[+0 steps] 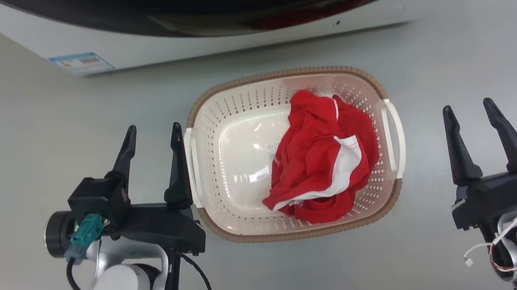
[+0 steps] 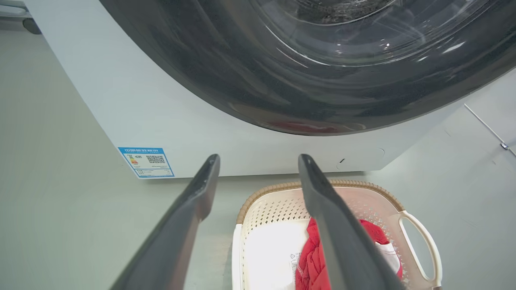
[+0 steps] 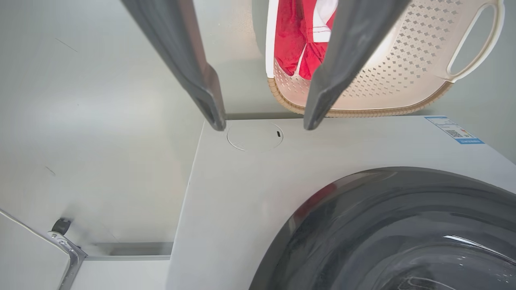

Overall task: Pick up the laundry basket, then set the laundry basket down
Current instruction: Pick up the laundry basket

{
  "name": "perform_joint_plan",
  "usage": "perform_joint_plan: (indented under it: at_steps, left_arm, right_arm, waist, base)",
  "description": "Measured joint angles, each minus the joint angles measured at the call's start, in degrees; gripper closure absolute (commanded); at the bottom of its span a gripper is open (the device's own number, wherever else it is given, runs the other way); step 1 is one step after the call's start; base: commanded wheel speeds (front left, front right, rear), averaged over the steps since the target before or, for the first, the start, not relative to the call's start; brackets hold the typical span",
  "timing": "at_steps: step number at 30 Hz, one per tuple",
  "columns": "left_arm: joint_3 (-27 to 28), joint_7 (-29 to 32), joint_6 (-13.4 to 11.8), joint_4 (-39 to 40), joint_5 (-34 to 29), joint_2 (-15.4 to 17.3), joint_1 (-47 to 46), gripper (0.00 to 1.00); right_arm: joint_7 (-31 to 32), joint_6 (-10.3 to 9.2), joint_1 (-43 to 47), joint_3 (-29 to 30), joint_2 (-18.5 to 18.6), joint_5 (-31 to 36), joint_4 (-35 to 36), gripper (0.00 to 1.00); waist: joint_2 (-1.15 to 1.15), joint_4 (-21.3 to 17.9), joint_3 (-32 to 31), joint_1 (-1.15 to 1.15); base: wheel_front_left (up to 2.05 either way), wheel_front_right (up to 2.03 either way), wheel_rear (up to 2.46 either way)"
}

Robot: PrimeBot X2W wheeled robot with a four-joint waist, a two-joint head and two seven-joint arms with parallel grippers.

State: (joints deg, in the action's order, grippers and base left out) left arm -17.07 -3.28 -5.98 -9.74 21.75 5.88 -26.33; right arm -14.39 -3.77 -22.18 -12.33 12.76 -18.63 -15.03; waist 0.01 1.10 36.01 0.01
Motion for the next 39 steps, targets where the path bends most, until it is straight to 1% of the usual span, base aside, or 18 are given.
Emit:
perform_joint_plan:
  at_steps: [8,12,17,21,26,28,39]
  left_arm:
    - [-0.2,0.2,0.8,-3.2,0.5,-0.7,-3.4,0.0]
    - [-0.1,0.2,1.1,-6.1,1.7,-0.9,-4.9,0.0]
    - [-0.3,0.1,2.0,-11.0,2.0,-1.0,-5.9,0.0]
    - [0.0,0.1,2.5,-14.9,2.7,-1.0,-6.7,0.0]
    - [0.1,0.2,3.6,-19.9,3.4,-1.6,-9.1,0.0]
    - [0.5,0.2,3.6,-21.5,3.8,-1.6,-10.1,0.0]
    - [1.6,2.8,6.6,-31.1,6.6,-2.0,-17.2,0.0]
  right_arm:
    - [0.1,0.25,-3.2,-0.1,-0.5,-0.2,-1.5,0.0]
    - [0.2,0.4,-4.6,-0.5,-1.4,-0.5,-3.1,0.0]
    - [0.2,1.31,-6.9,-1.1,-2.7,-1.1,-6.3,0.0]
    - [0.2,1.79,-8.7,-1.7,-4.2,-1.7,-9.3,0.0]
    - [0.2,2.36,-10.7,-1.7,-4.7,-2.6,-13.4,0.0]
    - [0.3,2.79,-11.7,-2.0,-5.0,-2.6,-14.9,0.0]
    - [1.3,4.32,-18.9,-2.7,-6.3,-3.2,-23.3,0.0]
  waist:
    - [0.0,0.3,5.7,0.0]
    - [0.0,0.5,8.2,0.0]
    - [0.0,0.4,10.7,0.0]
    - [-0.01,-0.2,11.8,-0.01]
    - [-0.01,-1.0,12.7,-0.01]
    - [-0.01,-1.3,12.9,-0.01]
    - [-0.01,-2.3,14.1,-0.01]
  base:
    - [0.0,0.0,0.0]
    - [0.0,0.0,0.0]
    - [0.0,0.0,0.0]
    - [0.0,0.0,0.0]
    - [0.0,0.0,0.0]
    - [0.0,0.0,0.0]
    - [0.0,0.0,0.0]
